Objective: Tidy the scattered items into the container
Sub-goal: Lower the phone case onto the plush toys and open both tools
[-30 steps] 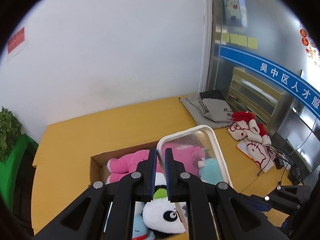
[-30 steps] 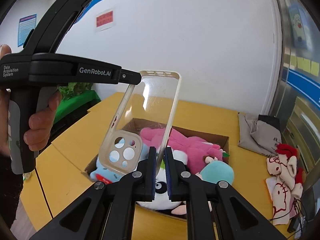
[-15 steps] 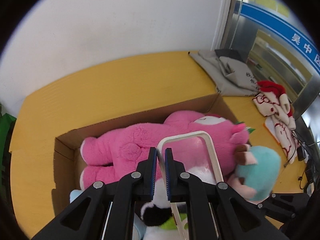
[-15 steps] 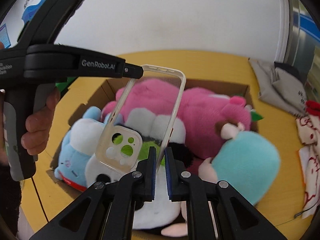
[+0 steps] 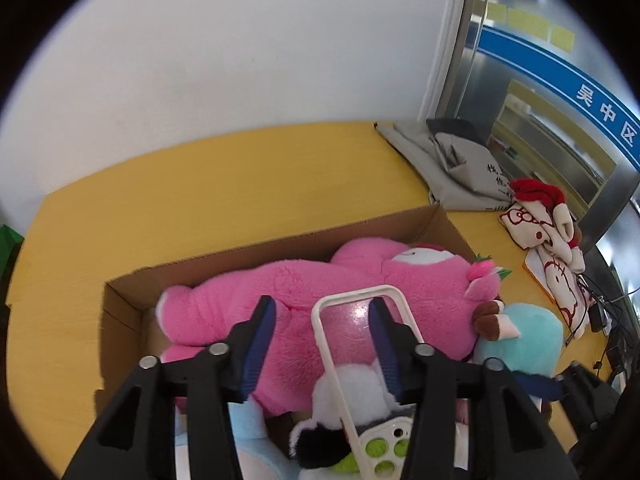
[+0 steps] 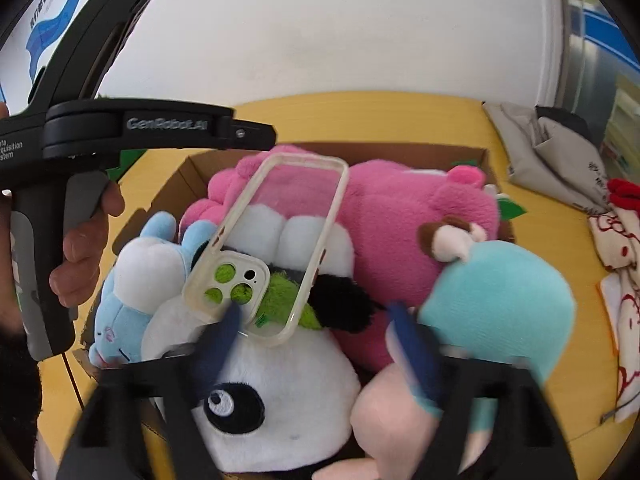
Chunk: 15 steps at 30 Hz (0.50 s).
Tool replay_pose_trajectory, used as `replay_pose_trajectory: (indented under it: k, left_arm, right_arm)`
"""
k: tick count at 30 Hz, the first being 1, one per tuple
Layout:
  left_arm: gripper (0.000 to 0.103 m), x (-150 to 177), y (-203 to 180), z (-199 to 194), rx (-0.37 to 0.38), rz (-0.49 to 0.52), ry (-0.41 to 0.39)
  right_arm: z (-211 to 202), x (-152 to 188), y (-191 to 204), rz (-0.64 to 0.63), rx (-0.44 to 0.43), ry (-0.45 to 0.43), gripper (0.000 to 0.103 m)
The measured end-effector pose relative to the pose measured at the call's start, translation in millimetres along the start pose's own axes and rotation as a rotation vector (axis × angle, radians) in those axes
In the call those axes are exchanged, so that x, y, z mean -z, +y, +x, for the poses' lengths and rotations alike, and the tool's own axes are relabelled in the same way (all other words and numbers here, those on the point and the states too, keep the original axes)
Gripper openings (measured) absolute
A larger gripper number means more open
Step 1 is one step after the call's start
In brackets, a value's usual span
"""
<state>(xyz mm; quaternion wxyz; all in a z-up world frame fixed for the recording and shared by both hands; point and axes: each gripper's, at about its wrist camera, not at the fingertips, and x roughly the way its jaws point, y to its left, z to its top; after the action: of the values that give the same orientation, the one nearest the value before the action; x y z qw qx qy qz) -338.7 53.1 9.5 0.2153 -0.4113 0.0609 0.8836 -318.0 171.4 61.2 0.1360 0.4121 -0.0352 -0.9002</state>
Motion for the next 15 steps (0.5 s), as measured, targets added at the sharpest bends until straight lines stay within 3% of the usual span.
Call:
replay_pose_trajectory:
  k: [4,9,11,15]
  left_arm:
    - [0.056,14.5,-7.3,-48.5,-0.049,0.045,-0.090]
    - [0.078,60.6,-13.4,-112.2,-0.083,0.033,-0.204]
    - [0.080,85.4,-17.6,-128.8,-0.112,0.034,-0.242]
    - [0.080,124.6,-23.0,-144.3,-0.146,0.011,-0.243]
  right_arm:
    - [-34.7,14.3,3.6,-0.005,0.031,-0.055,0.103]
    - [-62.9,40.5,18.1,-0.042,0.087,-0.058,0.103]
    - [-69.4,50.4,23.2,-0.040,0.091,-0.057,0.103]
    - [-81.8,69.3,38.6,-0.060,0.110,-0.070,0.103]
